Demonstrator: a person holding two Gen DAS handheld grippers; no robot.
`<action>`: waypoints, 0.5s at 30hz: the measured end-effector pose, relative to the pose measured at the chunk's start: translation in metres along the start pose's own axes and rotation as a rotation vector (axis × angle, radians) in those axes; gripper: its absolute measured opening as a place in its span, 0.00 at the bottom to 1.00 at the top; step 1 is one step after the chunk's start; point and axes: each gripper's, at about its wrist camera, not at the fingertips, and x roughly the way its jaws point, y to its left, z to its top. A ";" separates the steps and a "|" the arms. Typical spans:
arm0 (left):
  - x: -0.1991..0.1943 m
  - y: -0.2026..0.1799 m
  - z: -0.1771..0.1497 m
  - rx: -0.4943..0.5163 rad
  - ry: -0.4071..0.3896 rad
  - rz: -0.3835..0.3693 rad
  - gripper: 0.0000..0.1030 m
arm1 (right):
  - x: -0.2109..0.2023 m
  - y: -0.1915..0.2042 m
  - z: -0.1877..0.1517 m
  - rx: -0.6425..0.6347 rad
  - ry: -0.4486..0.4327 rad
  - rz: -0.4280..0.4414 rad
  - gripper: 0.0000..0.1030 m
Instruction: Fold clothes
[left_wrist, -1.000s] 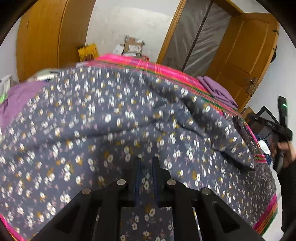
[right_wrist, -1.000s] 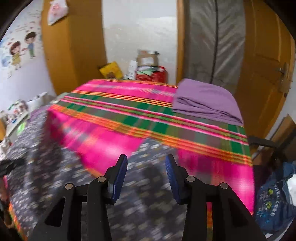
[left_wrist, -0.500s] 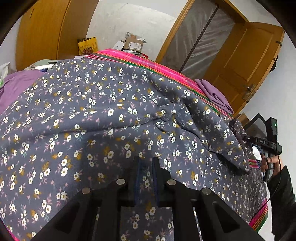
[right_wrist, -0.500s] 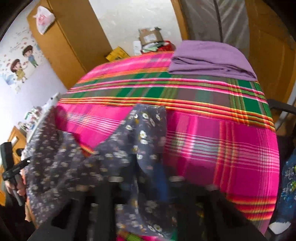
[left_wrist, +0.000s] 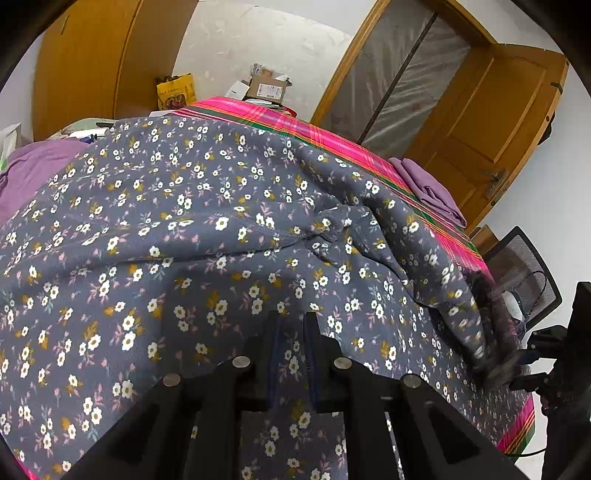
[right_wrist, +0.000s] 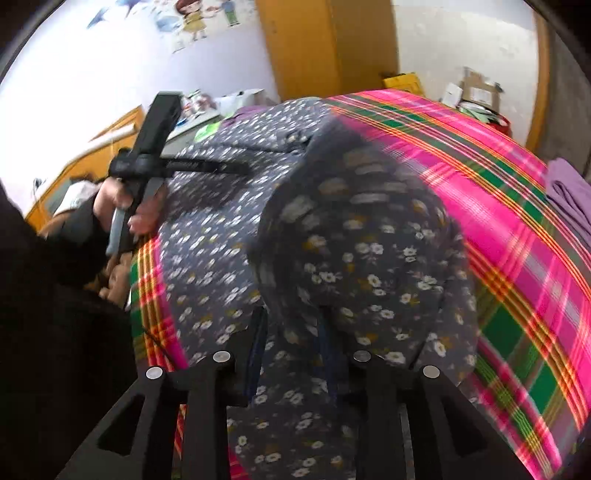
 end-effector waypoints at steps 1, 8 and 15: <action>0.000 0.000 0.000 0.000 0.000 0.000 0.12 | -0.004 -0.006 0.000 0.020 -0.026 -0.006 0.29; 0.000 -0.001 0.000 0.000 0.000 0.000 0.12 | -0.028 -0.050 0.013 0.109 -0.151 -0.145 0.47; 0.001 -0.001 0.000 0.000 0.000 0.001 0.12 | 0.011 -0.045 0.034 0.012 -0.073 -0.087 0.47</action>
